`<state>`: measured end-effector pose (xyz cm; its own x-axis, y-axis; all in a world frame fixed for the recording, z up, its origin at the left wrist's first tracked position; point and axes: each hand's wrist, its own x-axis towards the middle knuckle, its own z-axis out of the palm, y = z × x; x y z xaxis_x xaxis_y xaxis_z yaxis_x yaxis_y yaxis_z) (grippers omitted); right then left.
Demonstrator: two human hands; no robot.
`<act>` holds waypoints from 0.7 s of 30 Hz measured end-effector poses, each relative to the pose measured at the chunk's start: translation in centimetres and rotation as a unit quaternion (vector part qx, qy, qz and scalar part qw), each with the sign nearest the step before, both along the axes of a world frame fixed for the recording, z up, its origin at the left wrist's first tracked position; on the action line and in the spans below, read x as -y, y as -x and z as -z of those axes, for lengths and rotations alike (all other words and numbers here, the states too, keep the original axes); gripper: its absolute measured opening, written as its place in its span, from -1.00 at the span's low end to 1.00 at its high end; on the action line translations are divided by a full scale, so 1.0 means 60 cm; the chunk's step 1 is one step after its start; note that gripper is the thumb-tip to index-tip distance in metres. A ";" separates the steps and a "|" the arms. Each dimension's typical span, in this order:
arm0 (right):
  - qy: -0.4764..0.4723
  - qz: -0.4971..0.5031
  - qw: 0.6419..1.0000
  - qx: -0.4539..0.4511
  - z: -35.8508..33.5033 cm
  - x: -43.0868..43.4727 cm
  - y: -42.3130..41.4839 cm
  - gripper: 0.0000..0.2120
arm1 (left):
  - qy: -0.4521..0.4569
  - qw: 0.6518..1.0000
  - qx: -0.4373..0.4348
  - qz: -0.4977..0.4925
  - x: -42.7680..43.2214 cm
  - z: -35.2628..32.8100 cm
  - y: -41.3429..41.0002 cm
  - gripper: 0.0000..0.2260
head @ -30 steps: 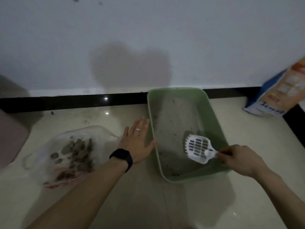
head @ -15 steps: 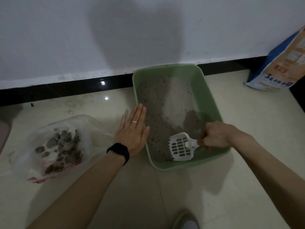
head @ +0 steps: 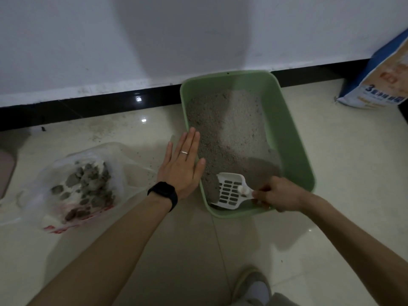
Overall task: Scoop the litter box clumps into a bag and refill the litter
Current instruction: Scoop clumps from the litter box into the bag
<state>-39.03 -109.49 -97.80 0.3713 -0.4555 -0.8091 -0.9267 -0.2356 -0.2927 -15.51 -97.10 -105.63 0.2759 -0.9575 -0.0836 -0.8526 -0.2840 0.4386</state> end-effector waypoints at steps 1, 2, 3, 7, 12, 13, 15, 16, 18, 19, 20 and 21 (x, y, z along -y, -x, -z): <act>-0.008 0.034 0.999 0.009 0.001 -0.010 0.001 -0.68 | 0.001 1.000 0.001 0.001 0.000 0.002 0.000 -0.44; -0.016 0.063 0.998 0.015 0.001 -0.018 -0.001 -0.68 | 0.003 1.000 0.002 0.001 0.000 0.003 0.000 -0.44; -0.025 0.087 0.996 0.018 0.001 -0.024 -0.005 -0.69 | 0.004 1.000 0.003 0.001 0.001 0.004 0.000 -0.44; -0.046 0.157 0.986 0.040 -0.008 -0.044 -0.012 -0.71 | 0.005 1.000 0.008 0.001 0.000 0.003 0.000 -0.44; -0.063 0.256 0.962 0.072 0.009 -0.084 -0.010 -0.70 | 0.009 1.000 0.007 0.001 -0.001 0.001 -0.001 -0.44; -0.052 0.279 0.956 0.082 0.019 -0.091 -0.019 -0.69 | 0.010 1.000 0.006 0.001 -0.001 0.002 0.000 -0.44; -0.013 0.303 0.947 0.104 0.042 -0.095 -0.051 -0.67 | 0.011 1.000 0.007 -0.001 0.000 0.003 0.001 -0.44; 0.012 0.307 0.945 0.115 0.055 -0.094 -0.072 -0.65 | 0.009 1.000 0.010 -0.003 0.001 0.004 0.001 -0.43; 0.047 0.318 0.936 0.141 0.082 -0.087 -0.124 -0.63 | 0.005 1.000 0.021 -0.008 0.001 0.003 0.001 -0.44; 0.046 0.332 0.928 0.160 0.095 -0.081 -0.151 -0.63 | 0.002 1.000 0.029 -0.010 0.000 0.002 0.001 -0.44; 0.042 0.347 0.920 0.179 0.107 -0.072 -0.178 -0.63 | -0.003 0.999 0.037 -0.013 0.000 0.002 0.003 -0.44; 0.043 0.358 0.913 0.193 0.116 -0.061 -0.205 -0.63 | -0.009 0.999 0.044 -0.014 -0.001 0.000 0.004 -0.44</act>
<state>-26.73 -105.83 -104.78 0.2041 -0.7489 -0.6304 -0.6840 0.3516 -0.6392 -15.76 -97.05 -105.65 0.3093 -0.9480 -0.0752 -0.8797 -0.3152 0.3560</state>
